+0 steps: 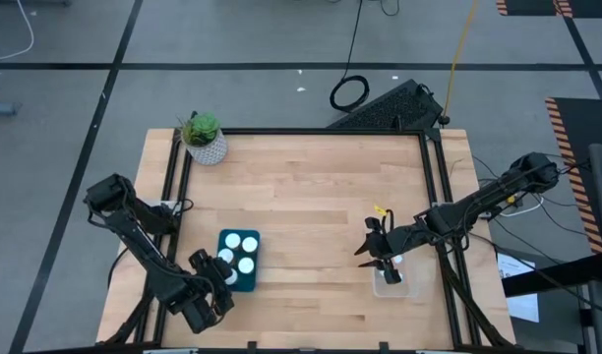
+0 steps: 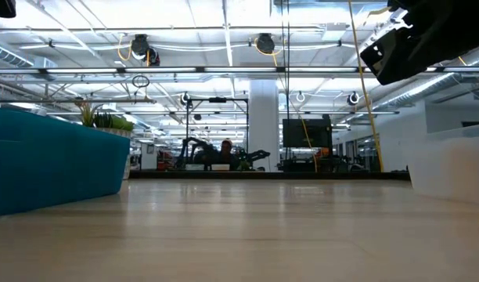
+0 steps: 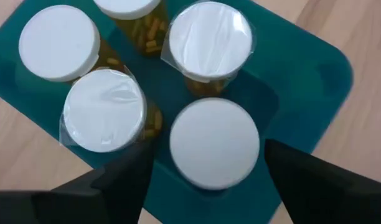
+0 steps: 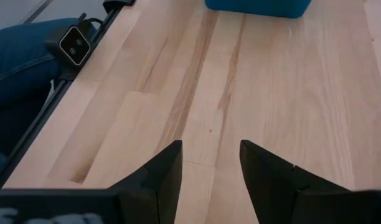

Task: Pick and place medicine bottles into bin by pill shape (circle, oval)
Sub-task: Return to Home Position

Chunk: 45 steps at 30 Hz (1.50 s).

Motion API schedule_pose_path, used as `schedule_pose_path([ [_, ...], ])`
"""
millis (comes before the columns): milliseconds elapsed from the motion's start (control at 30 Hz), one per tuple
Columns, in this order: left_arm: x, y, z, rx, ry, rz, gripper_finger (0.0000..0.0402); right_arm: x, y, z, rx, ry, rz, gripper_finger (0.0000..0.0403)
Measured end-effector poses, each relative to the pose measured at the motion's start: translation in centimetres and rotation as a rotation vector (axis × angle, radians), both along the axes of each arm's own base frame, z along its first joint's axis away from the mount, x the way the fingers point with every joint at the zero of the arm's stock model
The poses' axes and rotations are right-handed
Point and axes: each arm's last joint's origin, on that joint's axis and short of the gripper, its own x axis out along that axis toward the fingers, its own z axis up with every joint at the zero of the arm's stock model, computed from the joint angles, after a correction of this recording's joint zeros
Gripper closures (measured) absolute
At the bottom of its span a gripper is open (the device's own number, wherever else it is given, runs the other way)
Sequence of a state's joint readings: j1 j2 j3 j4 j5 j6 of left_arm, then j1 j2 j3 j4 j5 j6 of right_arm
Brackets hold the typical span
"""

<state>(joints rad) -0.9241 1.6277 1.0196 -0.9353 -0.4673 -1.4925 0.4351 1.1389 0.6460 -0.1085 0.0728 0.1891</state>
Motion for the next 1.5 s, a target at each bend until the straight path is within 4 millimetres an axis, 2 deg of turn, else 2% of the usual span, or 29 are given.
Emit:
schedule_pose_path([
  [333, -0.8, 0.9, 3.4, -0.101, -0.057, -0.045, 0.0089, 0.0, 0.0, 0.0, -0.001, -0.001, -0.003, 0.025],
  [567, -1.4, 2.1, 6.0, -0.066, -0.146, -0.176, 0.0098, 0.0, 0.0, 0.0, -0.019, -0.013, 0.013, 0.025],
  [767, -1.9, 4.1, 8.8, 0.106, -0.315, -0.29, 0.0155, 0.3, -0.4, 0.7, -0.101, -0.103, 0.045, 0.0259],
  [900, -1.8, 6.5, 10.2, 0.288, -0.391, -0.325, 0.0217, 0.4, -1.6, 1.8, -0.128, -0.179, 0.028, 0.0307],
  [1000, -1.5, 8.4, 10.4, 0.409, -0.429, -0.329, 0.0273, 0.4, -2.4, 2.6, -0.15, -0.231, 0.012, 0.0367],
  [1067, -1.4, 9.6, 10.4, 0.452, -0.467, -0.346, 0.0309, 0.2, -2.9, 3.0, -0.17, -0.257, 0.008, 0.0393],
  [1233, -1.6, 11.7, 9.5, 0.49, -0.644, -0.472, 0.0387, -0.5, -4.1, 4.5, -0.188, -0.336, -0.022, 0.039],
  [1300, -1.7, 12.5, 8.6, 0.492, -0.721, -0.538, 0.0396, -0.9, -4.5, 5.0, -0.206, -0.362, -0.026, 0.0397],
  [1500, -2.5, 14.9, 5.8, 0.493, -0.905, -0.611, 0.0388, -2.0, -5.5, 6.1, -0.209, -0.413, -0.063, 0.04],
])
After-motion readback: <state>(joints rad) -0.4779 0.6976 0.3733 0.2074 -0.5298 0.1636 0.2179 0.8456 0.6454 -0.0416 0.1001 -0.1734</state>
